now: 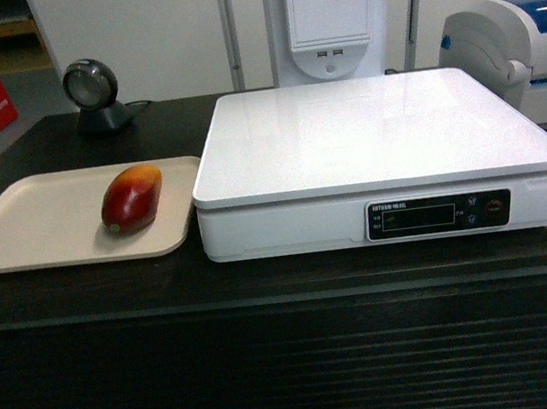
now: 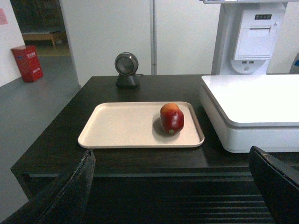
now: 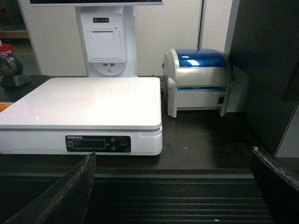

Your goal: Place dark red mango on scale at checkout

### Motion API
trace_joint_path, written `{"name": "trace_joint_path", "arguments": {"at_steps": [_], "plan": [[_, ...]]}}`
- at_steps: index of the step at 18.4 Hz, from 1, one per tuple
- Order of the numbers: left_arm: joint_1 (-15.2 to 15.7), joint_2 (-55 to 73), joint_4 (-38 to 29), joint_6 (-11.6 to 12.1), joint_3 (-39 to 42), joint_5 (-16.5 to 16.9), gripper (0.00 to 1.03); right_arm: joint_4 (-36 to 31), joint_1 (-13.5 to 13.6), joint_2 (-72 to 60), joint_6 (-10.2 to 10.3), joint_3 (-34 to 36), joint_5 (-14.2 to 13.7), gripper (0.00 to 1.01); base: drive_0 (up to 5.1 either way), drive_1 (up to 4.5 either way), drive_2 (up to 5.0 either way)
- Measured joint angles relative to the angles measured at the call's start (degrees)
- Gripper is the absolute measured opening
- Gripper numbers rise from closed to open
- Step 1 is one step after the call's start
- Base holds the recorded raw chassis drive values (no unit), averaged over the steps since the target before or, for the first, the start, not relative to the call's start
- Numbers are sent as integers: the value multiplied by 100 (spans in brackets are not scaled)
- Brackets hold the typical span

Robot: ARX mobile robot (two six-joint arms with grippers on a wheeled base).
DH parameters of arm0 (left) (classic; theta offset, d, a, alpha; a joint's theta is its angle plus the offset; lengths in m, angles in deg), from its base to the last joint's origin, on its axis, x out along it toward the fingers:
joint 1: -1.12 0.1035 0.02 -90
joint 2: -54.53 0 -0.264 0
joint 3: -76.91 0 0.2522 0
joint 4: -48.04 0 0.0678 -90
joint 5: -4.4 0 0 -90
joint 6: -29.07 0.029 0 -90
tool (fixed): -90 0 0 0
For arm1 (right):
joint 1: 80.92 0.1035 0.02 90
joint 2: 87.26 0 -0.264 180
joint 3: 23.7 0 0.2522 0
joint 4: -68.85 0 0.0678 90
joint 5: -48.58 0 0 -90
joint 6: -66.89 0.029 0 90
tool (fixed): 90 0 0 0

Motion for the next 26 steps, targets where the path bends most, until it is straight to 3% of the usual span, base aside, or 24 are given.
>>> {"name": "trace_joint_path", "arguments": {"at_steps": [8,9,10,11,12,14,15,16,17,19,22,23,26], "plan": [[0,0,0,0,0,0,98,0,0,0,0,0,0,98,0,0,0],[-76,33,90,31,-15,-199,98,0,0,0,0,0,0,98,0,0,0],[-501,313,177,76,-107,-1110,98,0,0,0,0,0,0,98,0,0,0],[-1333,1034,-50,48,-313,-2334,98,2,0,0,0,0,-2,98,0,0,0],[-2135,1676,-466,48,-540,-3307,98,-4,0,0,-2,0,7,98,0,0,0],[-3200,2599,-1266,48,-841,-4835,98,2,0,0,0,0,0,98,0,0,0],[-3510,2973,-1600,44,-964,-5342,98,2,0,0,0,0,2,98,0,0,0],[-3727,3407,-1917,46,-1106,-5580,98,0,0,0,0,0,2,98,0,0,0],[-3672,3851,-2159,35,-1237,-5469,98,0,0,0,0,0,2,98,0,0,0],[-3091,4546,-2479,-46,-1423,-4894,98,2,0,0,0,0,0,98,0,0,0],[-1917,5860,-3410,-118,-1926,-3386,98,0,0,0,0,0,2,98,0,0,0],[-1416,6561,-3689,-179,-2304,-2667,98,0,0,0,0,0,0,98,0,0,0],[-706,8109,-3803,-267,-3272,-1333,98,0,0,0,0,0,0,98,0,0,0]]}}
